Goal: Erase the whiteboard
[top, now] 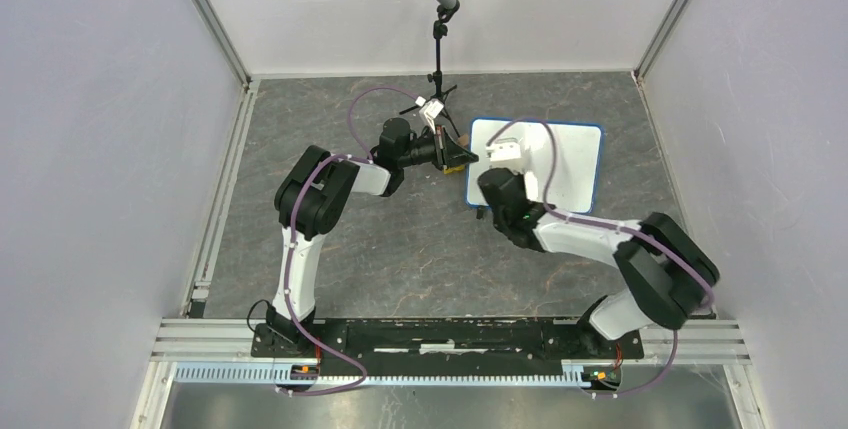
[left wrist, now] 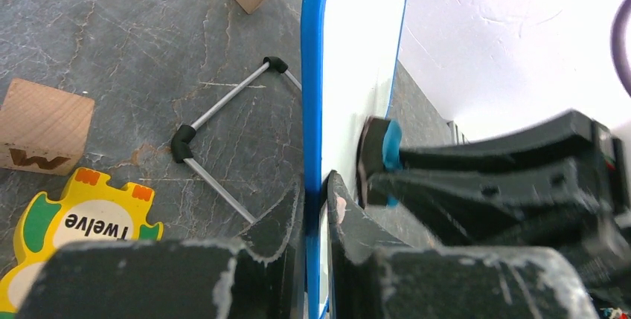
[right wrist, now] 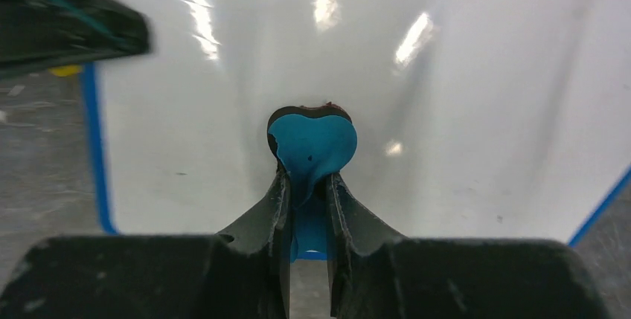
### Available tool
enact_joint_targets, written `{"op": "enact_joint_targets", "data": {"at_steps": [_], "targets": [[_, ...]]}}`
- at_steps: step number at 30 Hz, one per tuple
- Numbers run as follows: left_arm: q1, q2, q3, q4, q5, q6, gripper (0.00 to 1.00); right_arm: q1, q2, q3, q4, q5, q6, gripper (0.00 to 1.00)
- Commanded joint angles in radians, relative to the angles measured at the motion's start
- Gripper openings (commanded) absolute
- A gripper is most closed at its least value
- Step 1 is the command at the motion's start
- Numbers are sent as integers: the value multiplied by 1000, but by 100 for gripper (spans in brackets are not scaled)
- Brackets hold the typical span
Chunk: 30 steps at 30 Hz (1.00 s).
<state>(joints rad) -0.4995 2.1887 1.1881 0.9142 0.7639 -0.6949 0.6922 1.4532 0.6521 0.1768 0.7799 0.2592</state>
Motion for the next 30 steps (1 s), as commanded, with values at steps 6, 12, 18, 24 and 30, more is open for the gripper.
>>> {"op": "enact_joint_targets", "data": {"at_steps": [6, 12, 18, 24, 30], "targets": [[21, -15, -28, -94, -32, 98, 2, 47, 88, 118, 92, 26, -33, 15], [36, -15, -34, -93, -25, 82, 2, -192, -57, -63, 80, -34, -11, 15], [36, -21, -38, -98, -26, 86, 2, -272, -156, -139, 74, -9, -26, 15], [36, -26, -39, -105, -23, 91, 2, -101, -52, -53, 86, -15, 0, 15], [33, -24, -22, -156, -5, 104, 2, 122, 165, 183, 53, -6, 2, 15]]}}
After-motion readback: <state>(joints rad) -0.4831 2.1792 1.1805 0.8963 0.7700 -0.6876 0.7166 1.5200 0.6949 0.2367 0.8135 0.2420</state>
